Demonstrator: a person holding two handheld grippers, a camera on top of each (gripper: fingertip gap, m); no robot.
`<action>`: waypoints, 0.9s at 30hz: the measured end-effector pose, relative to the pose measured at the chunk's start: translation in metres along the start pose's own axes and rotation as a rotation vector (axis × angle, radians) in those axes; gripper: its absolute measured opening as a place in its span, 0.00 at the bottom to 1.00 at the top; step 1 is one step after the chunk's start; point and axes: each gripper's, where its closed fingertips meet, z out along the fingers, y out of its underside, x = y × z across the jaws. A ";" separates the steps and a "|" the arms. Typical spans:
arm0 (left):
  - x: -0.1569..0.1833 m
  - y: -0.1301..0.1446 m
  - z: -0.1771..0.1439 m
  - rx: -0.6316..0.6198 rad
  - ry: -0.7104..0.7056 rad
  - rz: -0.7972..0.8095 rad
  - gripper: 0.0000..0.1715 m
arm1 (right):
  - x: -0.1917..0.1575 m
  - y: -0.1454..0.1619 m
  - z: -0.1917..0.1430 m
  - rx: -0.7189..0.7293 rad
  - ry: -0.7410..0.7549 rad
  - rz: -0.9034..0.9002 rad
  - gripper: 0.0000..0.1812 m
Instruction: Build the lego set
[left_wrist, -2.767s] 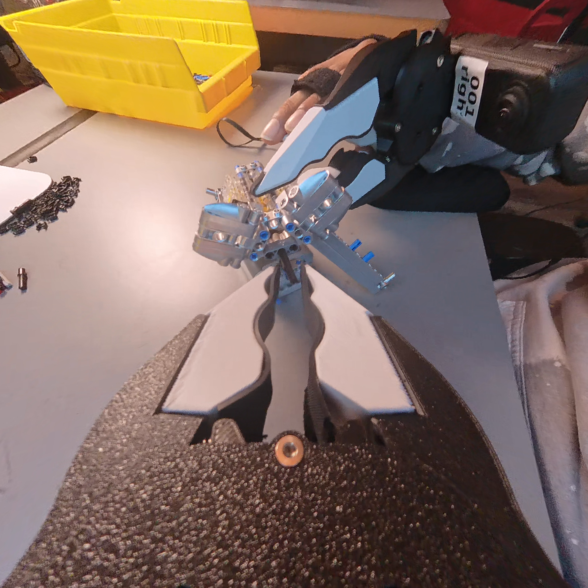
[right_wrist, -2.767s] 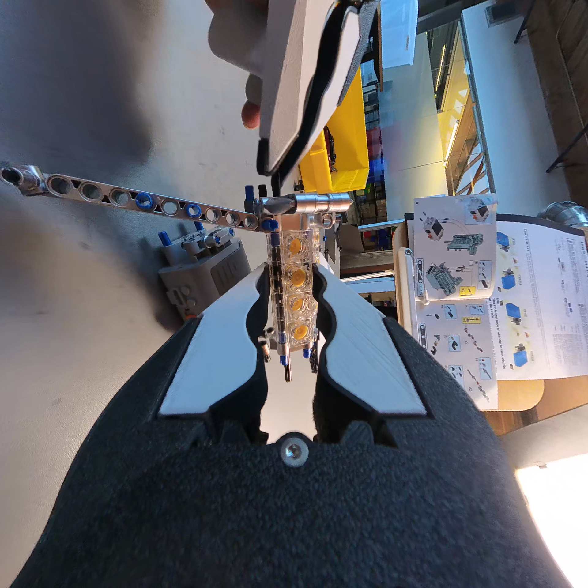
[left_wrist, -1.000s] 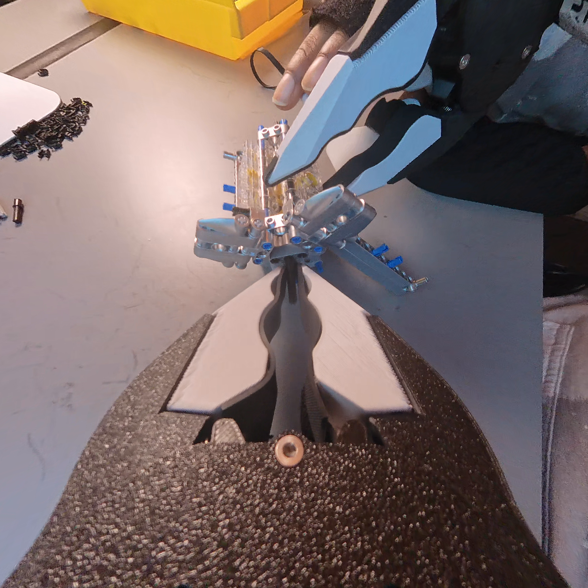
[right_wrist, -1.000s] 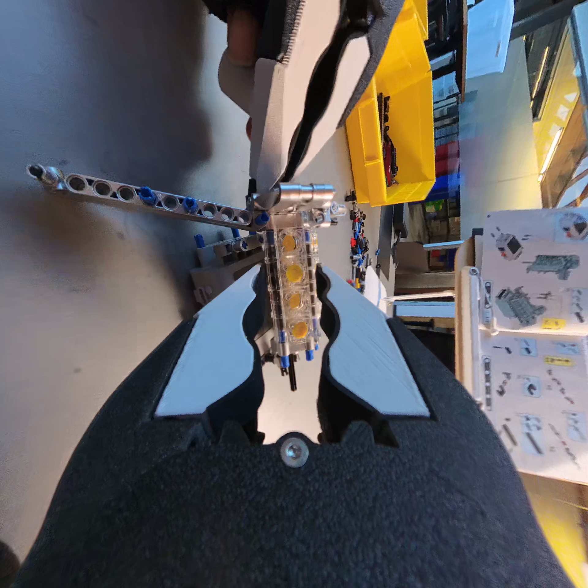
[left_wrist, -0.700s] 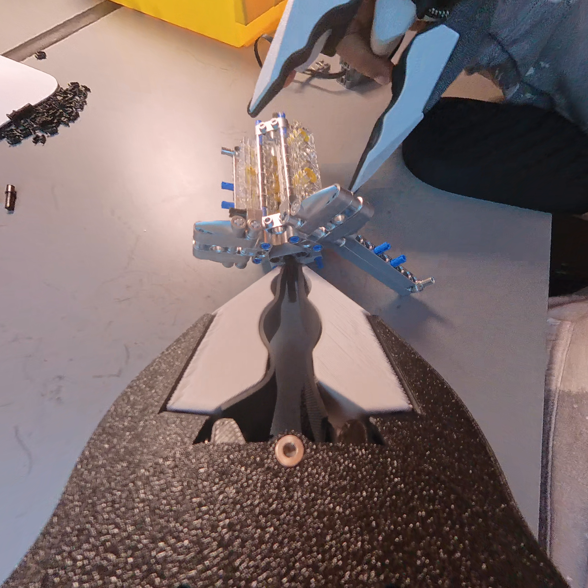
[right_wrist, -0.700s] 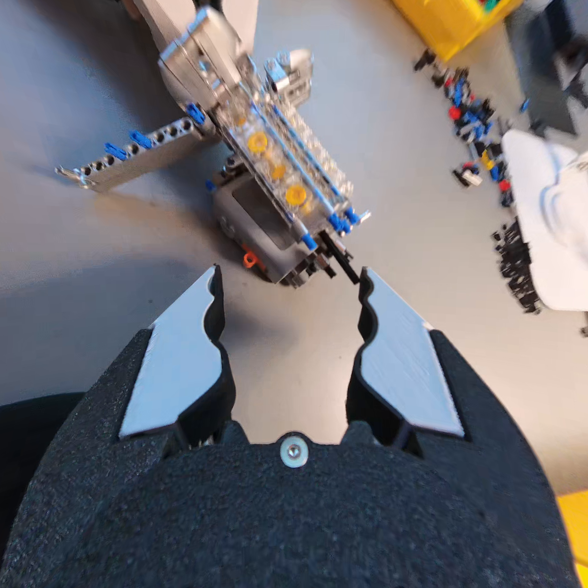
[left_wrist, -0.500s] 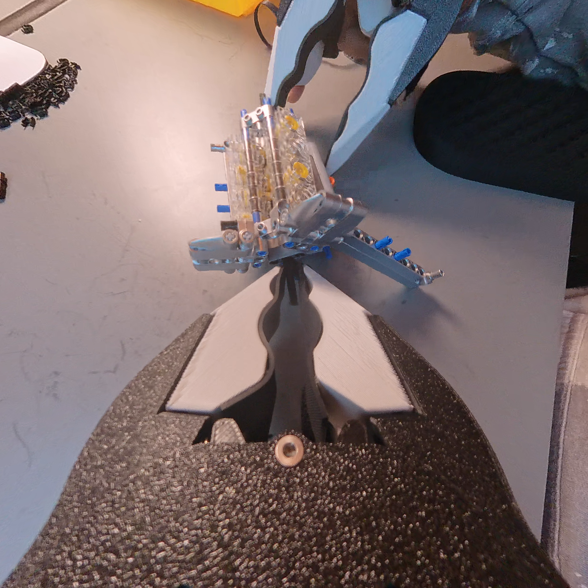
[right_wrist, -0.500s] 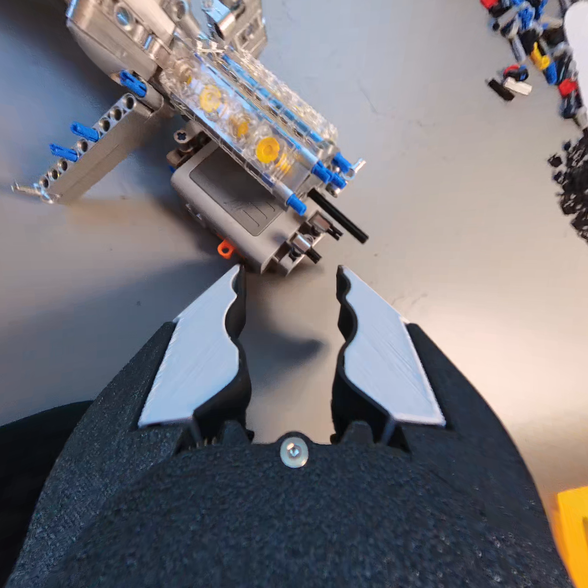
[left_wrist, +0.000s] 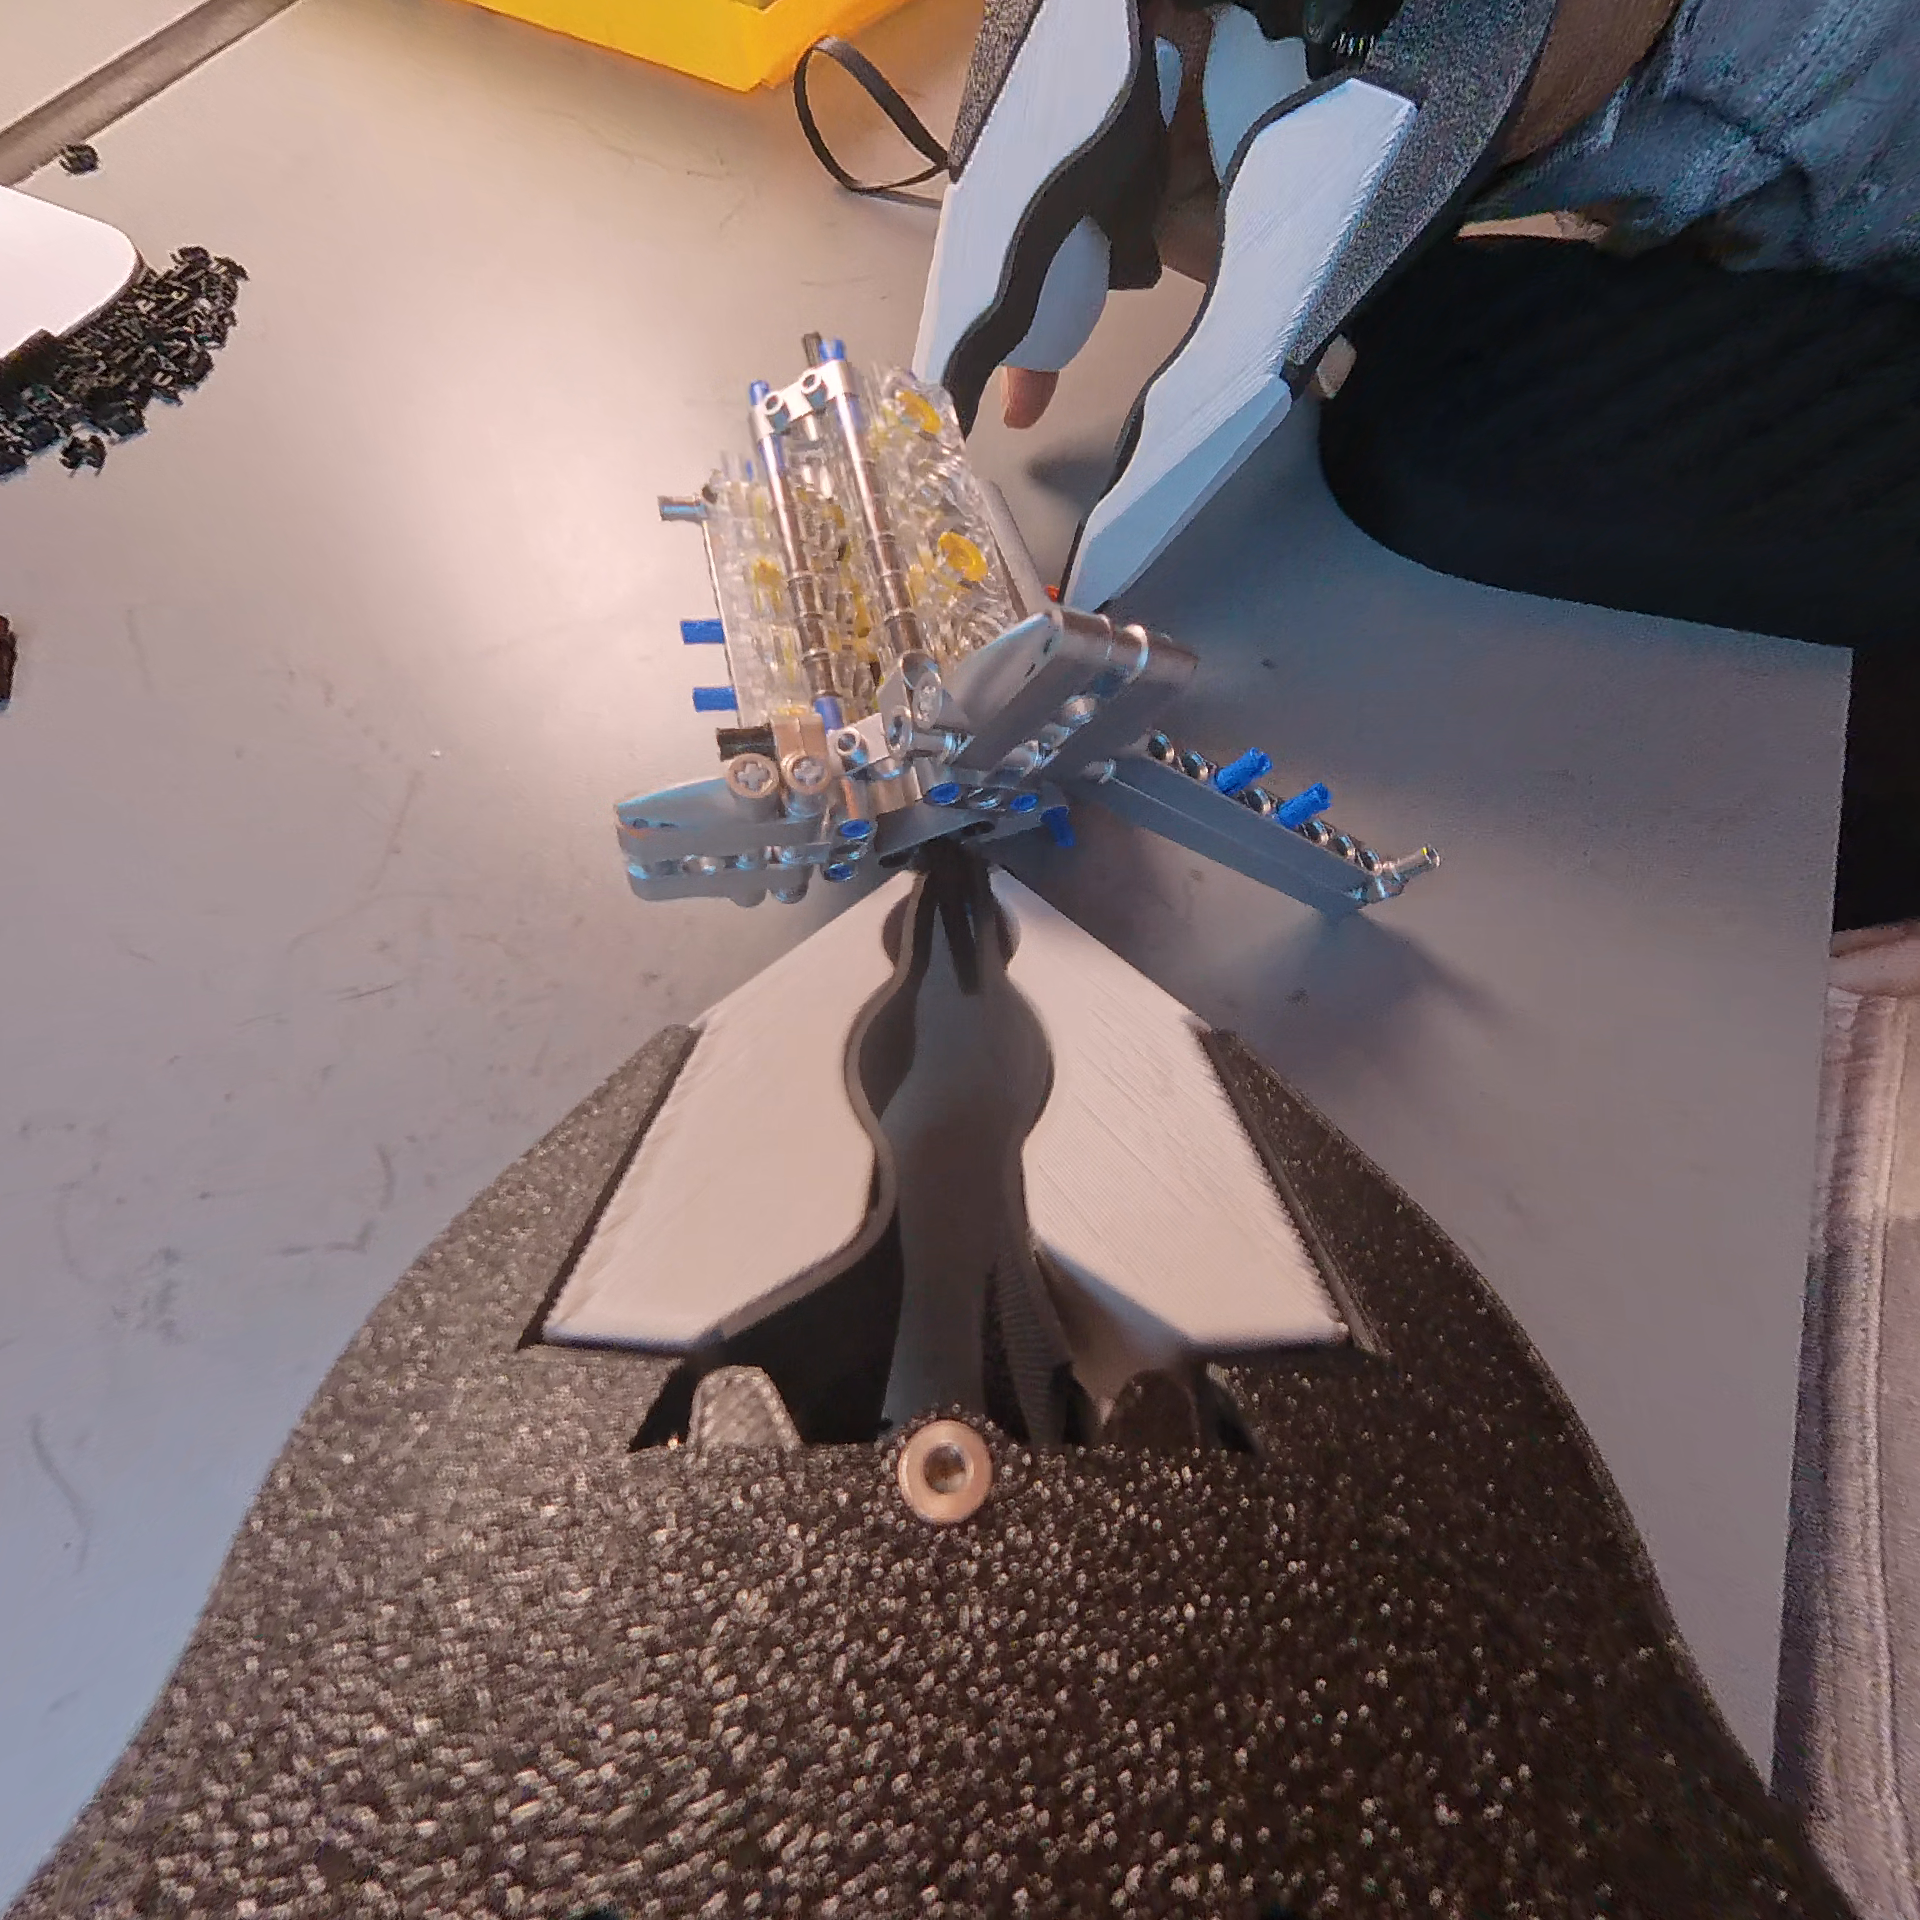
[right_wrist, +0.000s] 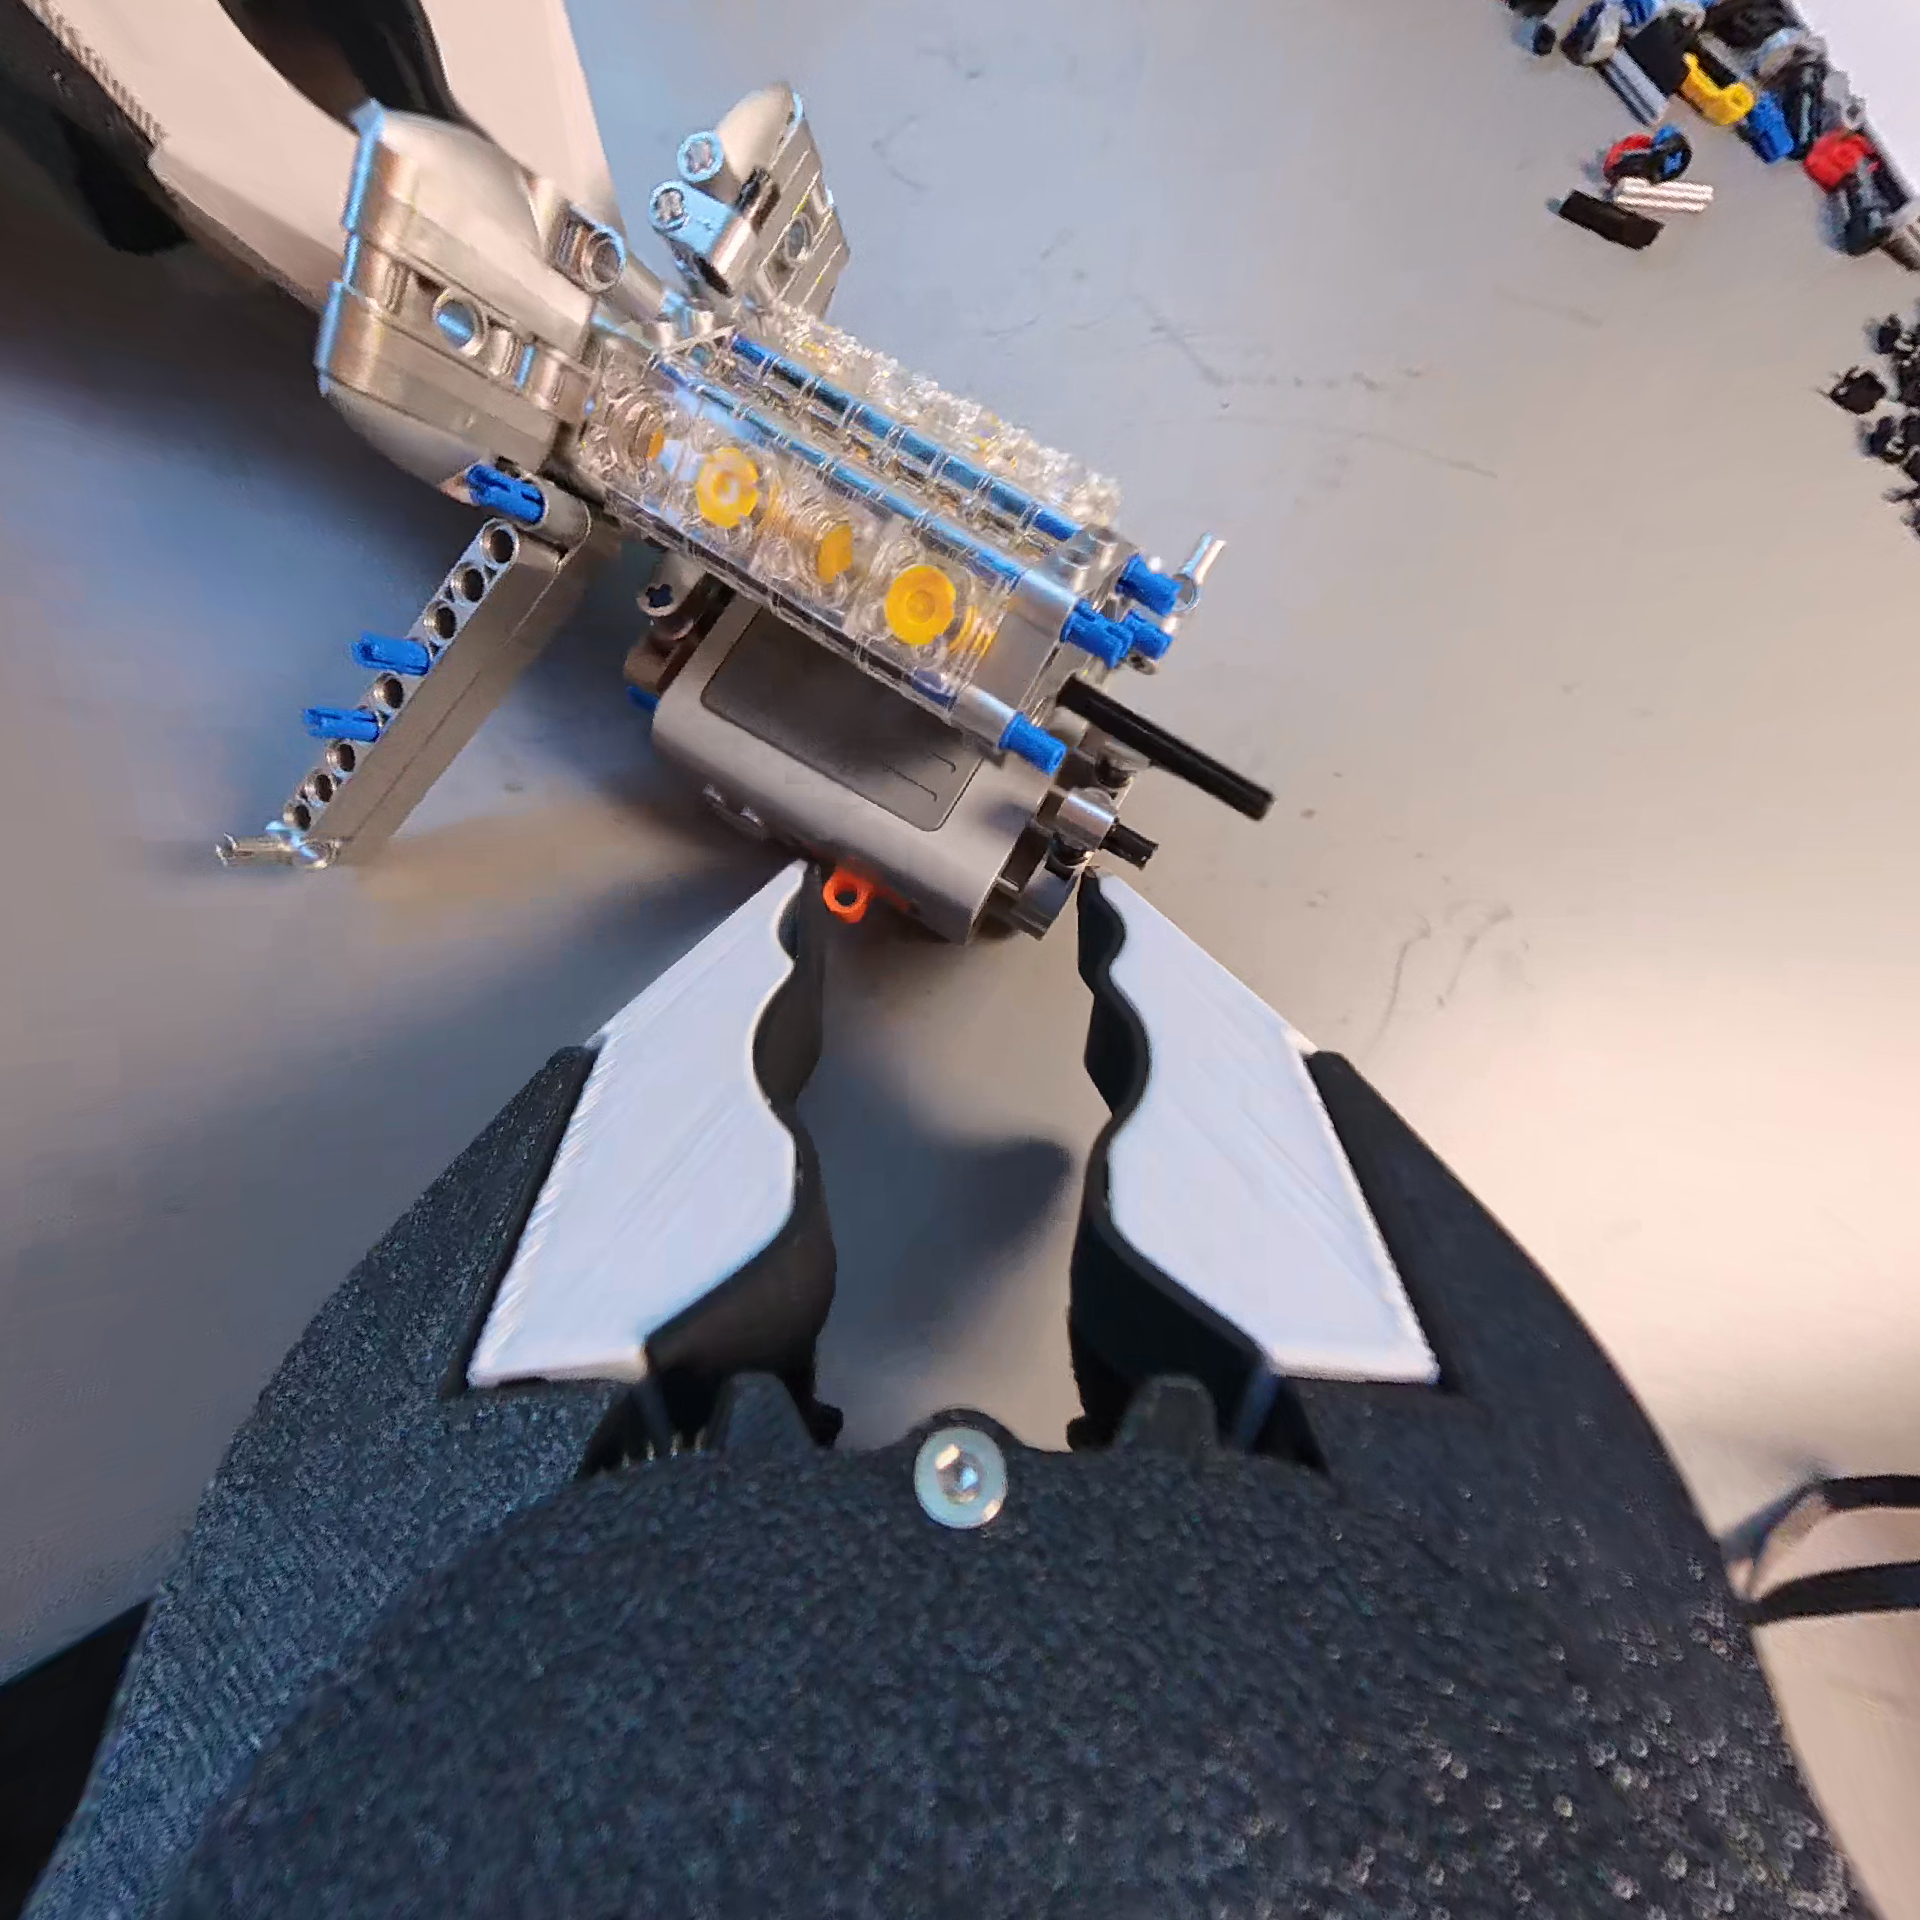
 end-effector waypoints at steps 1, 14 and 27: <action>-0.001 0.000 0.000 -0.004 0.008 -0.022 0.02 | 0.000 0.000 0.000 -0.001 0.003 0.015 0.26; -0.002 0.006 0.011 -0.080 -0.026 -0.077 0.04 | 0.003 0.000 0.002 -0.011 0.063 0.008 0.26; -0.004 -0.003 0.002 0.014 -0.043 -0.061 0.02 | 0.004 -0.002 0.004 0.006 0.049 0.022 0.26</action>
